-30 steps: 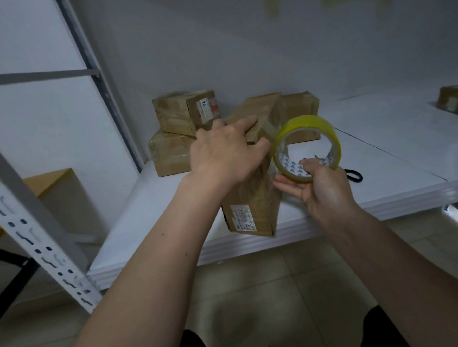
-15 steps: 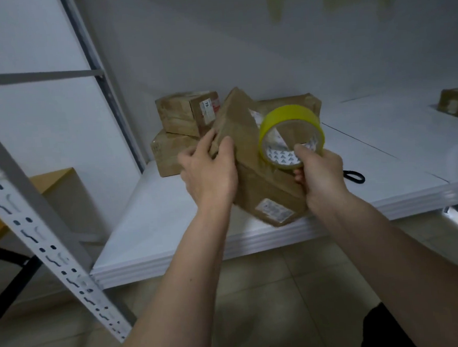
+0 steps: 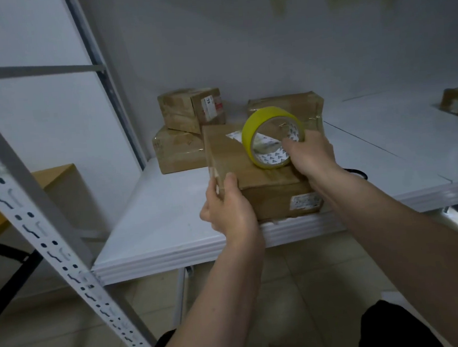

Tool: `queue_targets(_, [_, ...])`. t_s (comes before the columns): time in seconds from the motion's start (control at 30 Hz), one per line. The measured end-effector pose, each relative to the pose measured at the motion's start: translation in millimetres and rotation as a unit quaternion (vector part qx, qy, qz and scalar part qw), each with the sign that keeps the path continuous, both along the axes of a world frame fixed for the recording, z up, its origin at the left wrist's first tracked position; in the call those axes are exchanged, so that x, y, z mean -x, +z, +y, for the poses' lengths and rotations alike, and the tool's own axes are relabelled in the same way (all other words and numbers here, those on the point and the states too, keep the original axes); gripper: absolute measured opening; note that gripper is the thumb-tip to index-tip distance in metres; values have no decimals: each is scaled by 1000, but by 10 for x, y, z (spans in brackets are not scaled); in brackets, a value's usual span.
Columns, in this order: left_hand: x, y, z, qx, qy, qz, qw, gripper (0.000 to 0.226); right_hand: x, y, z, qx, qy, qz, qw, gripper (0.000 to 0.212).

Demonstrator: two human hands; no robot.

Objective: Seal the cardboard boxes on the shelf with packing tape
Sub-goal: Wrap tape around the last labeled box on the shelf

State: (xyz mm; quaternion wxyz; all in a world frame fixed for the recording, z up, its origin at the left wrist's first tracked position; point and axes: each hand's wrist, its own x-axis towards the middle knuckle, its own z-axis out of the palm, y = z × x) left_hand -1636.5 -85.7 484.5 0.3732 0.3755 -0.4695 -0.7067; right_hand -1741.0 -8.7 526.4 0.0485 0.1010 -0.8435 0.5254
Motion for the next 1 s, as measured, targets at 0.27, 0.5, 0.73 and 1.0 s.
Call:
queue_targets(0.27, [23, -200, -247, 210, -92, -158, 961, 56, 62, 1, 10, -145, 4, 21, 989, 40])
queue_targets(0.5, [12, 35, -572, 560, -249, -279, 740, 61, 58, -21, -2, -205, 14, 47, 978, 51])
queue_targets(0.73, [95, 214, -640, 622, -329, -310, 639, 72, 70, -17, 13, -225, 24, 42, 973, 61])
queue_targets(1.0, [27, 264, -578, 605, -336, -384, 611, 86, 204, 38, 244, -85, 25, 7, 996, 23])
